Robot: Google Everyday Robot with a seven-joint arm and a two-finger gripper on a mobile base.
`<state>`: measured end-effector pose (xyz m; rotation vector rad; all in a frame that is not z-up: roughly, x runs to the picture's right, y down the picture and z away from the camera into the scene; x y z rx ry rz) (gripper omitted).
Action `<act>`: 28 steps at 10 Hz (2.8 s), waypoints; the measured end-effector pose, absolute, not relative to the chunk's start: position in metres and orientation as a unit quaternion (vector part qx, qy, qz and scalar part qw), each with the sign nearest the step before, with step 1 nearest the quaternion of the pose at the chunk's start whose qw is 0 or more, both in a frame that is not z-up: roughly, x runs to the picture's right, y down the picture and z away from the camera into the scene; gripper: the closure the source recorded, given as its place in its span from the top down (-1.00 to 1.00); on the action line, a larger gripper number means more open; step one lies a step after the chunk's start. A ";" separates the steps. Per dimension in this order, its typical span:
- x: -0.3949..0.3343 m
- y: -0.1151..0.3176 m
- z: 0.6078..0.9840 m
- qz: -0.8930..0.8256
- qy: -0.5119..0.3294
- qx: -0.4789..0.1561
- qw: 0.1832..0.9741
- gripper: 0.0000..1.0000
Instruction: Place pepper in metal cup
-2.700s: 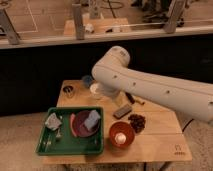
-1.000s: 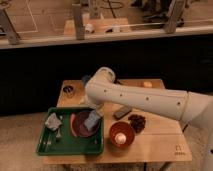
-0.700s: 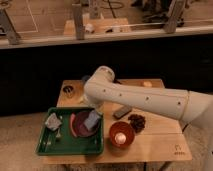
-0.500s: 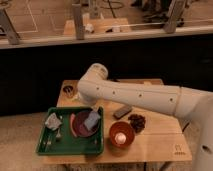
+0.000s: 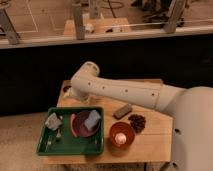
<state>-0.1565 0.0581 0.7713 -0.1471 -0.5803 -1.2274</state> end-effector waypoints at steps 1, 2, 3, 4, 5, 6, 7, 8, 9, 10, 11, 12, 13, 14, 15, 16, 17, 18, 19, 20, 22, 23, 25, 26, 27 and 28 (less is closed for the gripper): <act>-0.156 0.058 0.771 -0.567 -0.268 -0.068 0.776 0.60; -0.155 0.058 0.772 -0.567 -0.267 -0.068 0.776 0.60; -0.156 0.058 0.772 -0.567 -0.268 -0.068 0.776 0.60; -0.156 0.059 0.772 -0.567 -0.268 -0.069 0.776 0.60; -0.155 0.059 0.772 -0.567 -0.268 -0.069 0.776 0.60; -0.156 0.059 0.772 -0.567 -0.268 -0.069 0.776 0.60; -0.156 0.059 0.772 -0.567 -0.268 -0.069 0.776 0.60; -0.156 0.059 0.772 -0.567 -0.268 -0.069 0.776 0.60; -0.156 0.059 0.772 -0.567 -0.268 -0.069 0.776 0.60; -0.156 0.059 0.772 -0.566 -0.271 -0.063 0.776 0.60; -0.157 0.060 0.773 -0.566 -0.284 -0.044 0.772 0.60; -0.156 0.062 0.775 -0.566 -0.301 -0.021 0.768 0.60; -0.156 0.063 0.776 -0.566 -0.307 -0.012 0.765 0.60; -0.158 0.064 0.775 -0.566 -0.310 -0.009 0.763 0.60; -0.159 0.064 0.775 -0.567 -0.311 -0.009 0.763 0.60; -0.159 0.064 0.775 -0.567 -0.311 -0.009 0.763 0.60; -0.159 0.064 0.775 -0.567 -0.311 -0.009 0.763 0.60; -0.159 0.064 0.775 -0.569 -0.311 -0.009 0.761 0.60; -0.160 0.064 0.776 -0.573 -0.312 -0.009 0.758 0.60; -0.164 0.065 0.776 -0.577 -0.316 -0.008 0.753 0.60; -0.166 0.069 0.781 -0.582 -0.324 -0.003 0.746 0.48; -0.166 0.070 0.782 -0.582 -0.326 -0.002 0.745 0.33; -0.165 0.073 0.789 -0.587 -0.325 -0.004 0.742 -0.04; -0.171 0.077 0.792 -0.596 -0.324 -0.006 0.734 -0.10; -0.176 0.081 0.797 -0.605 -0.326 -0.009 0.727 -0.10; -0.175 0.084 0.803 -0.608 -0.327 -0.011 0.723 -0.10</act>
